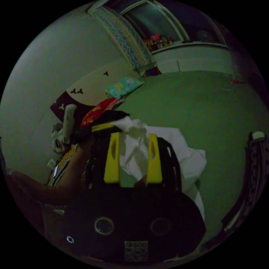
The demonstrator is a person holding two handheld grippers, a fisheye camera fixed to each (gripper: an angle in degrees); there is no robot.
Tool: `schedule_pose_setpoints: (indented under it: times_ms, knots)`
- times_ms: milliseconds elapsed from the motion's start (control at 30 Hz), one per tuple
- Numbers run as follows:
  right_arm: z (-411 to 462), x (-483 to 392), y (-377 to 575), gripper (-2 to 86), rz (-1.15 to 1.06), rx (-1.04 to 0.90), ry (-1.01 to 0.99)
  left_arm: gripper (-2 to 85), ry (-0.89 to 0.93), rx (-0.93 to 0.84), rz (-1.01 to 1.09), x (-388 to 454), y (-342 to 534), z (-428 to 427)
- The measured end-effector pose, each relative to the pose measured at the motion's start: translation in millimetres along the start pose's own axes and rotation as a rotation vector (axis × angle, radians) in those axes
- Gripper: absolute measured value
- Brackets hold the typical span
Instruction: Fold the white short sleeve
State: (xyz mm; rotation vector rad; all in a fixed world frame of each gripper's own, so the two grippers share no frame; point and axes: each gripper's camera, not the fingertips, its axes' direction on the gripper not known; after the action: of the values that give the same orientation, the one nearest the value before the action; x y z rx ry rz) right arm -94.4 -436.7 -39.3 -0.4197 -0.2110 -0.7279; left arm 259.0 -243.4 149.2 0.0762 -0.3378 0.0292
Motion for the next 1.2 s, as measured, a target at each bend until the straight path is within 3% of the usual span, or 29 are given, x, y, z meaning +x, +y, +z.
schedule_pose_setpoints:
  times_ms: [233, 400, 533, 733, 967, 1200]
  knots:
    - [37, -14, -1, 15.2, -0.116, -0.228, 0.122, 4.9, -0.014, 0.143, -0.103, 6, 20, -21]
    - [19, -13, -3, -0.5, -0.102, -0.083, 0.346, 5.0, 0.034, 0.171, -0.129, 15, 29, -25]
    - [-2, 12, -8, -1.3, 0.008, -0.018, 0.266, 7.1, 0.053, 0.114, -0.086, 26, 36, -27]
    - [-15, 62, -12, -1.6, 0.221, 0.006, 0.076, 15.0, 0.270, 0.017, 0.040, 50, 54, -32]
    - [-20, 73, -23, -1.6, 0.195, -0.026, 0.121, 22.8, 0.291, -0.126, 0.267, 100, 78, -29]
    - [-31, 100, -28, -1.4, 0.278, 0.000, 0.027, 21.7, 0.218, -0.070, 0.296, 148, 92, -47]
